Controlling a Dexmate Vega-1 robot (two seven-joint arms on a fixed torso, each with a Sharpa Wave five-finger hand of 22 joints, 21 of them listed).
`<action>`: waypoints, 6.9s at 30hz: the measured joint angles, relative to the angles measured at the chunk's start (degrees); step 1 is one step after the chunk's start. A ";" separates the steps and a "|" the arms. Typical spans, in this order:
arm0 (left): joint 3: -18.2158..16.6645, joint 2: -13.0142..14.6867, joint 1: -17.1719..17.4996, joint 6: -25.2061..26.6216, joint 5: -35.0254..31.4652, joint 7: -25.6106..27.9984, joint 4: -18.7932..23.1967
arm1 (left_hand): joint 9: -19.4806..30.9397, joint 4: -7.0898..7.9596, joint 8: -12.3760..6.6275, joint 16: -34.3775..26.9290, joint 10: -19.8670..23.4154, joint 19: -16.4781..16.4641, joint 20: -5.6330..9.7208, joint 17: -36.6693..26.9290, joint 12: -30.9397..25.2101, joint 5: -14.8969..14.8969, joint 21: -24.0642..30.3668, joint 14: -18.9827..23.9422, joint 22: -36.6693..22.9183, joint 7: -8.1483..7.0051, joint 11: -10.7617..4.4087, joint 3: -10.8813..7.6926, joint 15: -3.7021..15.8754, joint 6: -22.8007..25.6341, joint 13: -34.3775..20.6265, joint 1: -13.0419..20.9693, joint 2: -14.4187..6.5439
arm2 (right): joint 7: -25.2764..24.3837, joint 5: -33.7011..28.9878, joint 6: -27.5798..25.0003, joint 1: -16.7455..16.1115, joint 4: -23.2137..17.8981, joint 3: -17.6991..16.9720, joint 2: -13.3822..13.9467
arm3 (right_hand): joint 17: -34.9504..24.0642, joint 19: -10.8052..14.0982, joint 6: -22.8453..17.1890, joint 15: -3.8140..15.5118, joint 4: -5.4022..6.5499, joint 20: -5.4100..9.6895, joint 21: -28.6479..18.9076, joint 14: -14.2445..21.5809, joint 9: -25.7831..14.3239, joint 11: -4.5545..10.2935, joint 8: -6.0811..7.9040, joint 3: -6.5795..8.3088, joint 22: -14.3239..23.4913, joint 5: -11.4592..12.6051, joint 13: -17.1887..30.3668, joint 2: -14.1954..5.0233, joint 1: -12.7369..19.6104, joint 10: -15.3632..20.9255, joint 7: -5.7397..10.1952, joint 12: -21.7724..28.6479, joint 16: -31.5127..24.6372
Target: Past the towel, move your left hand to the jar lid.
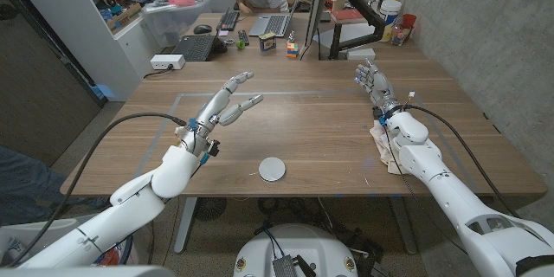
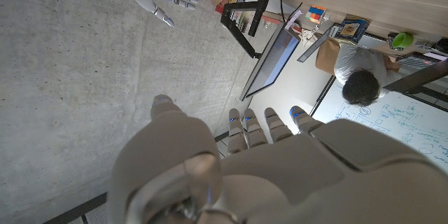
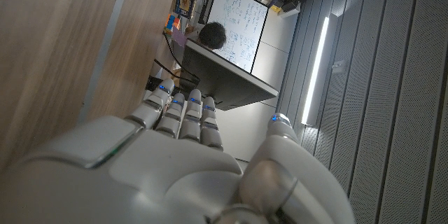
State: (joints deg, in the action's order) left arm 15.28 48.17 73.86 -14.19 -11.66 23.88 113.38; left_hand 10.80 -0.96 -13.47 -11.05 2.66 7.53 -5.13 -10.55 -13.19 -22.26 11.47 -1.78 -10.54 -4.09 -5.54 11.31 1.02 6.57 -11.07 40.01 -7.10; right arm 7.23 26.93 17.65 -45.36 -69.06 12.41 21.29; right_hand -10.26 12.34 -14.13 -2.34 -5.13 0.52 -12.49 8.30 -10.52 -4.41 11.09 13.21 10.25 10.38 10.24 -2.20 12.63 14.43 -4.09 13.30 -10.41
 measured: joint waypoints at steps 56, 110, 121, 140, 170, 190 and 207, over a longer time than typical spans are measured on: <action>6.62 7.42 -1.11 13.01 -9.97 -8.41 8.75 | -0.01 -0.22 0.45 -0.45 0.19 0.29 -0.29 -0.26 0.22 0.00 0.44 0.62 -0.80 -0.62 -0.18 0.23 -0.72 1.44 0.01 1.21 -0.15 | 1.26 0.82 1.81 1.20 2.36 -1.05 -0.48 | 0.01 -0.01 0.01 0.00 0.00 -0.01 0.43 0.00 0.00 0.31 0.00 0.00 0.00 0.00 0.00 0.00 0.00 0.30 0.00 -0.45 0.00; 13.53 15.19 -11.82 21.06 -16.08 -29.04 18.14 | -0.01 -0.41 0.45 -0.45 2.14 -0.15 -0.31 -0.24 0.22 0.01 1.05 1.53 -0.78 -0.72 -0.72 0.42 -0.12 3.38 -0.27 1.50 -0.45 | 4.80 2.64 6.65 3.39 8.66 -3.00 -2.09 | 0.01 0.51 0.01 0.00 -0.23 -0.11 0.65 0.00 0.00 -0.01 0.00 -0.23 0.00 0.00 0.30 0.00 0.00 0.62 0.00 -0.45 0.00; 14.43 16.17 -13.89 21.10 -17.58 -34.13 19.60 | -0.01 -0.40 0.45 -0.45 2.94 -0.69 -0.22 -0.24 0.22 -0.21 1.28 2.46 -0.78 -0.83 -0.91 0.42 0.20 3.90 -0.26 1.50 -0.45 | 4.81 2.87 6.91 2.97 8.30 -3.48 -1.99 | 0.01 0.51 0.01 0.00 -0.23 -0.11 0.64 0.00 0.00 -0.01 0.00 -0.23 0.00 0.00 0.29 0.00 0.00 0.62 -0.01 -0.45 0.00; 16.55 15.89 -16.74 21.03 -18.71 -41.67 19.76 | -0.01 -0.23 0.45 -0.84 3.25 -0.87 -0.40 -0.31 0.22 -0.43 1.28 3.14 -0.78 -0.82 -1.21 0.57 0.33 4.92 -0.26 1.73 -0.68 | 5.64 3.07 7.56 3.61 9.57 -3.66 -2.43 | 0.01 0.50 0.01 0.00 -0.23 -0.11 0.64 0.00 0.00 -0.01 0.00 -0.23 0.00 0.00 0.29 0.00 0.00 0.61 -0.01 -0.45 0.00; 17.97 16.52 -16.24 21.77 -20.63 -45.90 20.86 | -0.01 -0.38 0.12 -1.28 5.43 -1.40 -0.47 -0.52 -0.23 -0.87 1.71 5.64 -0.78 -1.55 -1.74 0.72 0.51 6.66 -0.25 1.98 -0.47 | 5.72 2.99 6.78 2.68 7.85 -3.66 -1.66 | 0.01 0.50 0.01 -0.03 -0.23 -0.11 0.64 0.02 0.00 -0.01 0.00 -0.23 0.00 0.00 0.28 0.00 0.00 0.61 -0.01 -0.45 0.00; 18.39 17.44 -17.23 21.78 -22.39 -49.88 21.49 | -0.01 -0.14 0.12 -1.27 5.91 -1.90 -0.61 -0.51 -0.24 -0.87 1.71 6.24 -0.78 -1.55 -2.03 0.96 0.71 6.65 -0.25 2.18 -0.68 | 5.37 3.11 6.94 2.12 8.02 -3.78 -1.96 | 0.01 0.50 0.01 -0.31 -0.39 -0.11 0.64 0.31 0.00 0.32 0.00 -0.39 0.00 0.00 0.28 -0.01 0.01 0.93 -0.01 -0.90 0.00; 18.36 17.09 -17.62 21.82 -23.79 -51.11 21.78 | -0.01 -0.14 0.12 -1.27 6.32 -1.90 -0.61 -0.51 -0.24 -1.09 1.71 6.75 -0.78 -1.64 -1.84 0.95 0.61 7.16 -0.25 2.18 -0.68 | 6.31 3.32 7.70 2.85 9.87 -3.74 -2.45 | 0.01 0.50 0.01 -0.09 -0.40 -0.11 0.64 0.53 0.00 0.32 0.00 -0.40 0.00 0.00 0.28 -0.31 0.31 0.93 0.00 -0.90 0.00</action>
State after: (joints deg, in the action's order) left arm 33.64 65.26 56.24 7.63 -35.44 -27.23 135.16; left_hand 10.79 -1.11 -13.35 -12.32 8.98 5.63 -5.74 -11.06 -13.42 -23.34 13.19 4.97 -11.31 -5.74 -7.37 12.27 1.64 13.73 -11.32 42.18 -7.77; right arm 13.53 30.25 25.35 -42.50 -59.19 8.67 18.83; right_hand -10.25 12.84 -14.12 -2.43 -5.53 0.41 -11.85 8.83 -10.52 -4.09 11.09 12.81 10.25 10.38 10.52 -2.51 12.94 15.36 -4.09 12.41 -10.41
